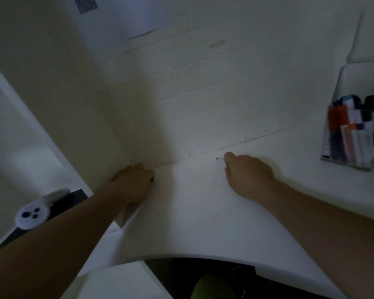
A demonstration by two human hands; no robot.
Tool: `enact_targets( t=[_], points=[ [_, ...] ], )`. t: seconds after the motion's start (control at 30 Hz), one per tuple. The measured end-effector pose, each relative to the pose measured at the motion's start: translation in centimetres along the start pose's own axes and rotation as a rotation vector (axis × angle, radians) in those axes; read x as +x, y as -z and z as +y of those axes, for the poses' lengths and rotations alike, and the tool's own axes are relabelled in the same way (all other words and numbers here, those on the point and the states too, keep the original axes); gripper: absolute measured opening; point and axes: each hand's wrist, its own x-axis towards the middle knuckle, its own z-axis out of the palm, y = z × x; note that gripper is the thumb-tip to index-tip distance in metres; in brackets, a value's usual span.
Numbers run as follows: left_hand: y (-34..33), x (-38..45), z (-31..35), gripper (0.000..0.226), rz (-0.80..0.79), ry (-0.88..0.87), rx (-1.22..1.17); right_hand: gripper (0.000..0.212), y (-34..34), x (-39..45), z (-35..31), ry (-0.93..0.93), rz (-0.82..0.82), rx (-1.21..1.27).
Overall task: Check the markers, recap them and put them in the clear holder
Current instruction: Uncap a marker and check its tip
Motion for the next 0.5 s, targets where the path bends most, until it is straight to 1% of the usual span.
enact_targets(
  t=[0.07, 0.13, 0.27, 0.37, 0.5],
  points=[
    [0.1, 0.1, -0.1, 0.029, -0.020, -0.014, 0.027, 0.015, 0.4, -0.5, 0.8, -0.044, 0.058, 0.107],
    [0.2, 0.1, -0.2, 0.032, -0.037, -0.023, 0.023, 0.019, 0.8, -0.3, 1.3, -0.120, 0.070, 0.235],
    [0.3, 1.0, 0.0, 0.029, -0.062, 0.032, -0.007, 0.019, 0.9, 0.0, 2.8, -0.188, 0.091, 0.353],
    [0.3, 2.3, 0.4, 0.031, -0.079, 0.098, -0.155, 0.018, 1.0, 0.1, 3.1, -0.208, 0.078, 0.410],
    [0.3, 3.4, 1.1, 0.029, -0.048, 0.159, -0.300, 0.022, 0.9, 0.2, 3.2, -0.210, 0.076, 0.426]
  ],
)
